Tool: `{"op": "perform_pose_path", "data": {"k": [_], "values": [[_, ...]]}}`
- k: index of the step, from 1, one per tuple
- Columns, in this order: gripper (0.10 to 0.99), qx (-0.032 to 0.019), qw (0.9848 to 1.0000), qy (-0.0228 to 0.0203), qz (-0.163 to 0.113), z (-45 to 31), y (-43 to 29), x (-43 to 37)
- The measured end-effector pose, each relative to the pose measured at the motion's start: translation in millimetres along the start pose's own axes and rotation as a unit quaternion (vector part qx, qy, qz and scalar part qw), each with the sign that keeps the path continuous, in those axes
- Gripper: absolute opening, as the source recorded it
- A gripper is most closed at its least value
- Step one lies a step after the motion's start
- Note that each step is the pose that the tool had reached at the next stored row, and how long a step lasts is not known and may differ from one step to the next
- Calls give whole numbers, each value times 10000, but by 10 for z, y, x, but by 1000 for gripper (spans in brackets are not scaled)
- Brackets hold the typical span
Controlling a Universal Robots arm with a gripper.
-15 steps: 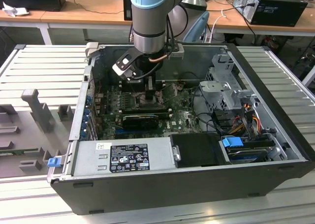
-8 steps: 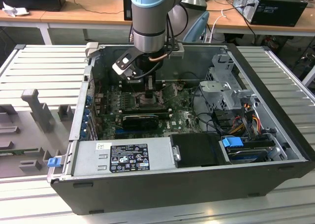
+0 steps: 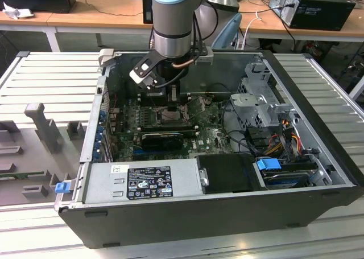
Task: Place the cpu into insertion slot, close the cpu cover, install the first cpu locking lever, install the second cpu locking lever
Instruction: 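Close the cpu cover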
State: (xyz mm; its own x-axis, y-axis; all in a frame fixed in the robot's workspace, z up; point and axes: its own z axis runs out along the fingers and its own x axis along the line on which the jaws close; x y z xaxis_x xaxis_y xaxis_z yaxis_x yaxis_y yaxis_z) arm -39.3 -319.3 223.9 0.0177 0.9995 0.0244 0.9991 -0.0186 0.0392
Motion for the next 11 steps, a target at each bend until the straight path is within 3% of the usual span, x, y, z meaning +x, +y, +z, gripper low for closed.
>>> {"op": "perform_pose_path", "data": {"k": [2, 7, 11], "values": [[106, 7, 10000, 1, 0, 0, 14, 0], [106, 52, 10000, -1, 1, 7, 143, 0], [106, 54, 10000, 14, 3, 5, 159, 0]]}}
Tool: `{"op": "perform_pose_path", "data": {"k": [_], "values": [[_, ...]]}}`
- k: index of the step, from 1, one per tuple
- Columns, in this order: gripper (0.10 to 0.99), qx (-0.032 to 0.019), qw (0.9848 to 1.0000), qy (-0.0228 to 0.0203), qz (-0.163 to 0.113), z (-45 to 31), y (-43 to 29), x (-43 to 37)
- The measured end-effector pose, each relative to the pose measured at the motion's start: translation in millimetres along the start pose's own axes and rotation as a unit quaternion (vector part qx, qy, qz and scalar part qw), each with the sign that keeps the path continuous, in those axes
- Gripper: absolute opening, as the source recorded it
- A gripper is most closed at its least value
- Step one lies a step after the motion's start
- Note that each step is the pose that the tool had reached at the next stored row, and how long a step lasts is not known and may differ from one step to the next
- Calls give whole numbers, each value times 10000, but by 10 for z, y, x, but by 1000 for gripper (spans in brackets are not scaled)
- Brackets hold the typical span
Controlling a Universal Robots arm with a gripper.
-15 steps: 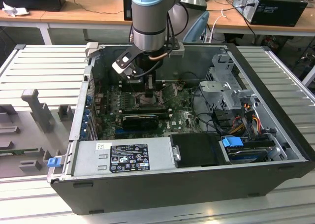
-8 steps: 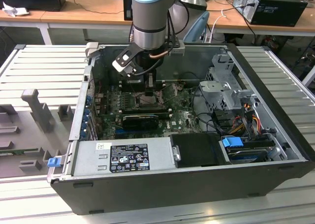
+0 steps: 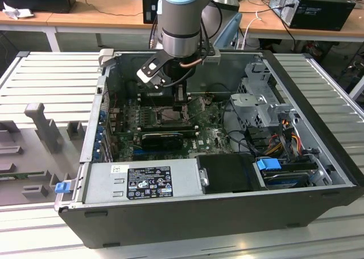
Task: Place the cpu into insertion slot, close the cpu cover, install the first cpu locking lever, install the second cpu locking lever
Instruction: 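Close the cpu cover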
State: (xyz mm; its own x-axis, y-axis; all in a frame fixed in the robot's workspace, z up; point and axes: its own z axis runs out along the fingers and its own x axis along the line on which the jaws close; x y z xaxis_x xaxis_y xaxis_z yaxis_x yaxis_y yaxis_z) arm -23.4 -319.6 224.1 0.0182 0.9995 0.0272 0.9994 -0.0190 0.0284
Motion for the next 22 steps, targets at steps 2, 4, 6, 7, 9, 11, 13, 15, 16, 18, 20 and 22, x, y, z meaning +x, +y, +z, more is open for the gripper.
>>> {"op": "perform_pose_path", "data": {"k": [2, 4, 6, 7, 9, 11, 13, 15, 16, 18, 20, 22], "values": [[106, 0, 10000, 2, -1, -41, 2, 1], [106, 0, 10000, 2, -1, -114, 4, 5], [106, 0, 10000, 2, -1, -132, 4, 9], [106, 0, 10000, 1, 0, -134, 3, 11], [106, -1, 10000, 2, -1, -136, 4, 12], [106, 0, 10000, 1, -2, -139, 4, 12], [106, 0, 10000, 1, -1, -143, 3, 13], [106, 0, 10000, 1, -1, -147, 4, 13], [106, 0, 10000, 1, -1, -147, 4, 13], [106, 0, 10000, 0, -1, -150, 3, 13], [106, 0, 10000, 1, -1, -172, 4, 13], [106, 0, 10000, 1, 0, -207, 5, 14]]}}
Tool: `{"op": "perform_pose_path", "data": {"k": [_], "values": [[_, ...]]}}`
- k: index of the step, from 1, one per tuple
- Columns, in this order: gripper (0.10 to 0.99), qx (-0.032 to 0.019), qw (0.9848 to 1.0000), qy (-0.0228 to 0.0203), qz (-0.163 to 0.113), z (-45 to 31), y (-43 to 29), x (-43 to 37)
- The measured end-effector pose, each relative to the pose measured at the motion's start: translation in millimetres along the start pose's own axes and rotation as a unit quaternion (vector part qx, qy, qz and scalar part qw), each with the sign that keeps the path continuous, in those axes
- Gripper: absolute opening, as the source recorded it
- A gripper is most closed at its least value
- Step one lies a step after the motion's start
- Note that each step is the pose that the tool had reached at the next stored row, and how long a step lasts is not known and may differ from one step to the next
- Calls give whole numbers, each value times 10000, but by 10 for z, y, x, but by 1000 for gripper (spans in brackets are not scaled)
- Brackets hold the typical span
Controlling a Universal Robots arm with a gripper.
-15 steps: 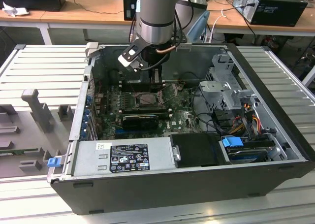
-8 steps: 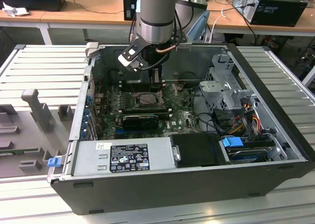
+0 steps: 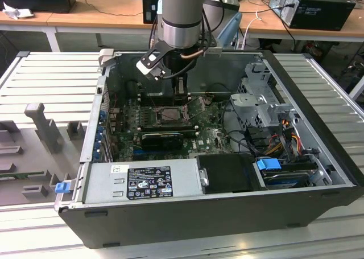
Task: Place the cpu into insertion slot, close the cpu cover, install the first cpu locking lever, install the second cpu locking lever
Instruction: 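Close the cpu cover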
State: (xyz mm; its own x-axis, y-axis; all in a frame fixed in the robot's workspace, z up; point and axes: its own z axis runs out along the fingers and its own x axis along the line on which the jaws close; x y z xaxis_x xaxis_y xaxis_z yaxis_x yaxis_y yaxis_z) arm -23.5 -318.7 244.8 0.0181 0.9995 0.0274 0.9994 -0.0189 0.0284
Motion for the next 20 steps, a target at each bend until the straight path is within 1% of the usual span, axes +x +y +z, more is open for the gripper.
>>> {"op": "perform_pose_path", "data": {"k": [1, 2, 3, 5, 12, 16, 18, 20], "values": [[106, 0, 10000, 0, -1, -10, 1, 1], [106, 0, 10000, 0, -1, -50, 2, 5], [106, 0, 10000, -1, 0, -117, 3, 10], [106, 0, 10000, -1, 0, -167, 5, 16], [106, 0, 10000, -5, 0, -218, 6, 23], [106, 0, 10000, -13, 0, -236, 6, 28], [106, 0, 10000, -16, -1, -272, 7, 33], [106, 0, 10000, -16, -1, -291, 8, 35]]}}
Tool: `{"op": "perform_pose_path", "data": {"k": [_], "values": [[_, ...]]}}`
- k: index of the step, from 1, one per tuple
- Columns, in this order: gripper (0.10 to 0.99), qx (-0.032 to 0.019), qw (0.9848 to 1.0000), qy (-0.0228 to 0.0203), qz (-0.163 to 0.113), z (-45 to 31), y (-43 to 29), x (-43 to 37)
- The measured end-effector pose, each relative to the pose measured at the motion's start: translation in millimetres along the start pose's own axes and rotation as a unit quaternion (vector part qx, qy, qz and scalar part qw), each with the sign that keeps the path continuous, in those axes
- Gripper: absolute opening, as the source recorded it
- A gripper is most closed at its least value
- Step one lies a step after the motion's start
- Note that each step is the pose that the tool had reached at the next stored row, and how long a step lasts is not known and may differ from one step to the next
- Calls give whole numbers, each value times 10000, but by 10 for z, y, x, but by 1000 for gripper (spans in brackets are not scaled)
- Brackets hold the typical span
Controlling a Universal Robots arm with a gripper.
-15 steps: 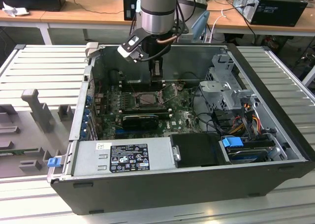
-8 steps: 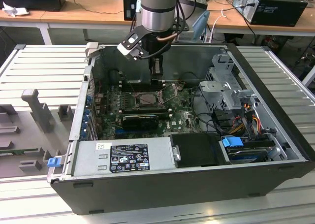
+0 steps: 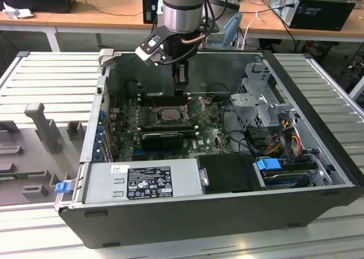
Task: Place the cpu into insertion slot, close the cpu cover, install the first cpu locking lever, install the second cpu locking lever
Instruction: 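Close the cpu cover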
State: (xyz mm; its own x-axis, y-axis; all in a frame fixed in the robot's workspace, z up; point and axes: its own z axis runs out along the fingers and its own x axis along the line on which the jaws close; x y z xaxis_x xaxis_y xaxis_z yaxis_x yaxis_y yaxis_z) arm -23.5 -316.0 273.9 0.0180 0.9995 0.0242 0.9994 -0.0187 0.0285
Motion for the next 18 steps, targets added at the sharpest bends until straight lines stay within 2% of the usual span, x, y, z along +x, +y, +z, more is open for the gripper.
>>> {"op": "perform_pose_path", "data": {"k": [6, 12, 15, 18], "values": [[106, 0, 10000, 1, 0, -44, 3, 4], [106, 9, 10000, 1, 0, -34, 280, 9], [106, 34, 10000, -2, -13, -22, 375, 11], [106, 73, 10000, -5, -38, -14, 440, 11]]}}
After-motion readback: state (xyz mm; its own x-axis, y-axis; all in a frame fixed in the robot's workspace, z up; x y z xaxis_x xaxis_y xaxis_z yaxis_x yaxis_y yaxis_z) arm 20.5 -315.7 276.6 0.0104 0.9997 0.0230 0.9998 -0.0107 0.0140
